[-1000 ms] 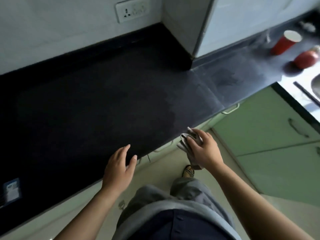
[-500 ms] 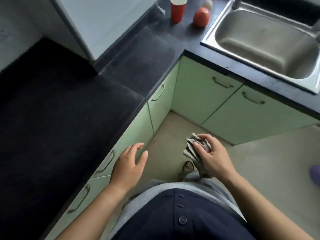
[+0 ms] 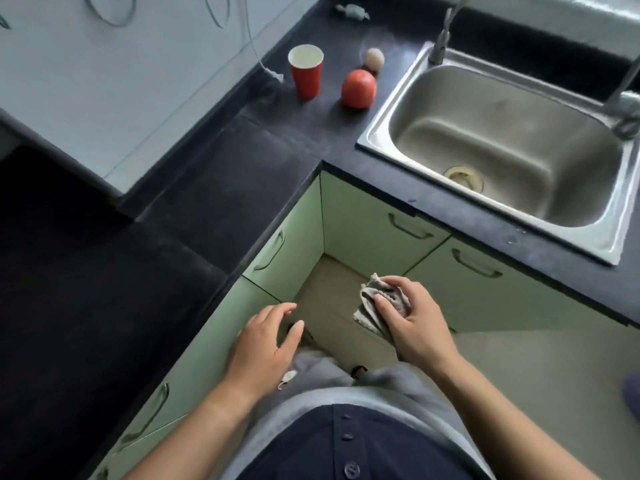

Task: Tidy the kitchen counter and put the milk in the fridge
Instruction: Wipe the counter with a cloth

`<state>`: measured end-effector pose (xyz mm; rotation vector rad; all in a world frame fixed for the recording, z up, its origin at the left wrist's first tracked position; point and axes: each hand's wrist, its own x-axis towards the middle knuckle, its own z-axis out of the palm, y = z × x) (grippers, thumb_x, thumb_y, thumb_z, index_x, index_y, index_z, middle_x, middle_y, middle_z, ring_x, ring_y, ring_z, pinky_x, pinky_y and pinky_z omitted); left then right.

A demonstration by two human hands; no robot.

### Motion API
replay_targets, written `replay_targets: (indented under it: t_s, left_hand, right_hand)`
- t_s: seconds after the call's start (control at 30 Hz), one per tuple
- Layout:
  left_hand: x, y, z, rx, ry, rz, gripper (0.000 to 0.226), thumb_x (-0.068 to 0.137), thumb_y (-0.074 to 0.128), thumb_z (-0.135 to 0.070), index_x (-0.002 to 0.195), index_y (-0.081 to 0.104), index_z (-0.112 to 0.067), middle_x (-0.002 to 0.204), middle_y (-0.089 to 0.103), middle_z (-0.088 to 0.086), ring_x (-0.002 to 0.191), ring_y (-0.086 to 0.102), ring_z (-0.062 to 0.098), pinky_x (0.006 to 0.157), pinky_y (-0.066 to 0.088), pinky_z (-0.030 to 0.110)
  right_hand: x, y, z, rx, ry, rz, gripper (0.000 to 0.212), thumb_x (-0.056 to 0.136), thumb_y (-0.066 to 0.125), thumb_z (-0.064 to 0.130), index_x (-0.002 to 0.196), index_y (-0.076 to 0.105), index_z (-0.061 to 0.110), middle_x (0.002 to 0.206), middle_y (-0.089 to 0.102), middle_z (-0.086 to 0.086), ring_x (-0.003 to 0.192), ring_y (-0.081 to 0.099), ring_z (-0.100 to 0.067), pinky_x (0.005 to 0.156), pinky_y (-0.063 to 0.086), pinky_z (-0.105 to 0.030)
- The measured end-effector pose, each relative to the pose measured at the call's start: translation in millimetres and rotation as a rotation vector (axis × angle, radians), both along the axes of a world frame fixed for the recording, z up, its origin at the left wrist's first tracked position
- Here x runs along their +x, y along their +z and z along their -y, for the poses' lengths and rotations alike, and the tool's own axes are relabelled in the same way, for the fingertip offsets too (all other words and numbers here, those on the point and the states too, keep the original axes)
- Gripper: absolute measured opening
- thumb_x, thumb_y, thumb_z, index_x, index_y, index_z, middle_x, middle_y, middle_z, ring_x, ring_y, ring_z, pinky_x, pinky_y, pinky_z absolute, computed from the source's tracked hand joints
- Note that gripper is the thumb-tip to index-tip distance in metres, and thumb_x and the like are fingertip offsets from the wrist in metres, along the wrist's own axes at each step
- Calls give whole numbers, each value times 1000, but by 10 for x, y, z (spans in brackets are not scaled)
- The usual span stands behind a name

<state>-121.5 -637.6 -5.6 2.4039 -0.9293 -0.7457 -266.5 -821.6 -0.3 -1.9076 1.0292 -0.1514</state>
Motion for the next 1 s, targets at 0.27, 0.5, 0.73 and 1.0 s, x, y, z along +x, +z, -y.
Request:
replay_targets:
  t_s: [0.27,0.5,0.73,1.0]
  left_hand:
    - [1004,-113,-201,49,308,30,60,82,32,-59,124,52,-22,127,55,-5,115,50,13,95,42,31]
    - [1814,-175,-260,169,467,151,44,92,43,-42,129,48,-19,136,48,-2,122,46,19,97,40,34]
    - [2128,-305,-306,258,475,189,53,91,45,-43,138,38,-21,148,35,-1,134,34,20,104,38,36]
    - [2305,-484,-235,398,497,145,65,88,45,-49,145,25,-25,155,20,2,141,22,25,108,34,41]
  right_hand:
    - [1699,117,341,-91,375,54,27,87,60,35,113,58,30,107,55,7,94,50,-3,81,33,-16]
    - [2956,111,402,-170,603,90,31,85,62,33,115,59,29,110,56,3,102,55,-12,83,34,-17]
    - [3733,-119,241,-290,953,27,38,87,55,39,123,51,32,115,51,1,105,50,-24,89,46,-39]
    - [4217,-293,52,-466,1143,-88,41,87,55,32,127,44,36,129,41,-2,117,37,-27,92,34,-42]
